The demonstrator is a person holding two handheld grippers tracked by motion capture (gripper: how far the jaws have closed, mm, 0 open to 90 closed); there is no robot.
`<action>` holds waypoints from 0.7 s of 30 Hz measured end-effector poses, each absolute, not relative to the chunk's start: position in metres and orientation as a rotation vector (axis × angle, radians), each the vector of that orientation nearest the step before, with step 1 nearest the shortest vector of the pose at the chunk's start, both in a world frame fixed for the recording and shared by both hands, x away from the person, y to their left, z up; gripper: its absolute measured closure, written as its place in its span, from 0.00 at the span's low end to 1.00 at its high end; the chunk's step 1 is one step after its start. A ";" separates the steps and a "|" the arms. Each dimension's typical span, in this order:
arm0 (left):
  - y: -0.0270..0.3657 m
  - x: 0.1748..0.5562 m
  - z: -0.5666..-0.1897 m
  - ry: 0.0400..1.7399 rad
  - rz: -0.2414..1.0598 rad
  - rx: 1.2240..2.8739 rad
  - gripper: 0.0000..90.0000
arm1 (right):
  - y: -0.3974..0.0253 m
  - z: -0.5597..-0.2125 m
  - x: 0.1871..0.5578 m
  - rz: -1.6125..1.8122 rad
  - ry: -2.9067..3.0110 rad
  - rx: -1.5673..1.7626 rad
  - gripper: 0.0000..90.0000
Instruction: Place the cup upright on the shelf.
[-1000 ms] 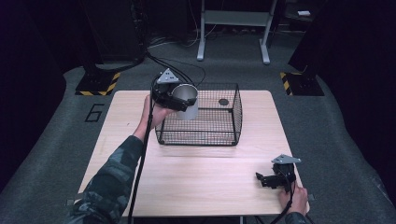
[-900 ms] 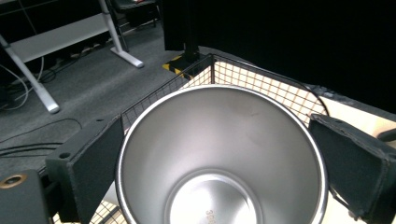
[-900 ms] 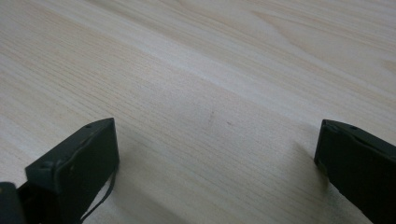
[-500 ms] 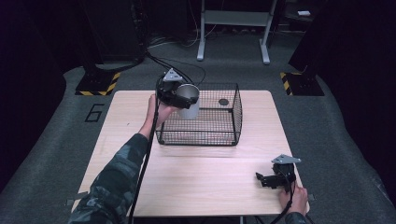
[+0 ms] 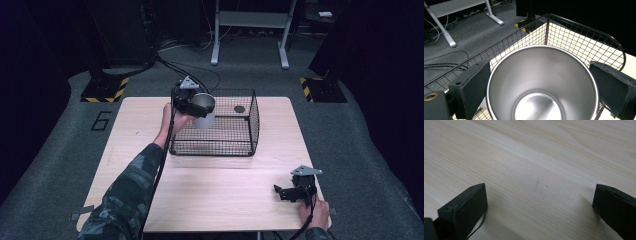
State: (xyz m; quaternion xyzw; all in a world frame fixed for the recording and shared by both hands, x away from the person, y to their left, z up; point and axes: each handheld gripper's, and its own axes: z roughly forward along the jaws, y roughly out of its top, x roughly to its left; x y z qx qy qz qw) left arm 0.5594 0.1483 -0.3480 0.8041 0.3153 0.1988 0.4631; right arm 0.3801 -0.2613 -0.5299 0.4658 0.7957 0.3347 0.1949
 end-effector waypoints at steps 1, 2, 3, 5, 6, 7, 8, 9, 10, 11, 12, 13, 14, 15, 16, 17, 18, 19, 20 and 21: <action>0.148 0.560 -0.351 0.784 0.487 1.976 0.07 | -0.261 -0.530 0.380 0.938 2.230 1.306 0.00; 0.147 0.562 -0.354 0.793 0.482 1.980 0.07 | -0.261 -0.530 0.380 0.942 2.231 1.308 0.00; 0.147 0.562 -0.354 0.793 0.482 1.980 0.07 | -0.262 -0.530 0.380 0.937 2.234 1.300 0.00; 0.146 0.563 -0.358 0.806 0.490 1.986 0.07 | -0.262 -0.530 0.380 0.935 2.236 1.300 0.00; 0.145 0.564 -0.360 0.819 0.488 1.983 0.07 | -0.262 -0.530 0.380 0.935 2.236 1.300 0.00; 0.145 0.565 -0.362 0.824 0.489 1.979 0.07 | -0.262 -0.530 0.380 0.936 2.234 1.299 0.00; 0.145 0.565 -0.362 0.827 0.485 1.980 0.07 | -0.262 -0.530 0.380 0.936 2.234 1.299 0.00; 0.144 0.565 -0.364 0.831 0.490 1.975 0.07 | -0.262 -0.530 0.380 0.936 2.234 1.299 0.00; 0.143 0.566 -0.367 0.834 0.492 1.976 0.07 | -0.262 -0.530 0.380 0.936 2.235 1.299 0.00; 0.142 0.567 -0.369 0.842 0.491 1.984 0.07 | -0.262 -0.530 0.380 0.936 2.235 1.299 0.00; 0.142 0.567 -0.371 0.848 0.488 1.989 0.07 | -0.262 -0.530 0.380 0.936 2.235 1.299 0.00; 0.139 0.568 -0.375 0.855 0.488 2.001 0.07 | -0.262 -0.530 0.380 0.936 2.235 1.299 0.00; 0.139 0.568 -0.375 0.855 0.488 2.001 0.07 | -0.262 -0.530 0.380 0.936 2.235 1.299 0.00; 0.137 0.568 -0.378 0.862 0.486 1.994 0.07 | -0.262 -0.530 0.380 0.936 2.234 1.300 0.00; 0.136 0.568 -0.380 0.865 0.485 1.993 0.07 | -0.262 -0.530 0.380 0.936 2.235 1.299 0.00; 0.133 0.570 -0.383 0.870 0.477 2.006 0.07 | -0.262 -0.530 0.380 0.936 2.234 1.299 0.00; 0.133 0.570 -0.383 0.870 0.477 2.006 0.07 | -0.262 -0.530 0.380 0.936 2.234 1.299 0.00; 0.132 0.570 -0.384 0.870 0.479 2.004 0.07 | -0.262 -0.530 0.380 0.935 2.235 1.299 0.00; 0.131 0.571 -0.385 0.863 0.482 2.017 0.07 | -0.262 -0.530 0.380 0.936 2.235 1.299 0.00; 0.130 0.571 -0.386 0.867 0.482 2.022 0.07 | -0.262 -0.530 0.380 0.936 2.235 1.299 0.00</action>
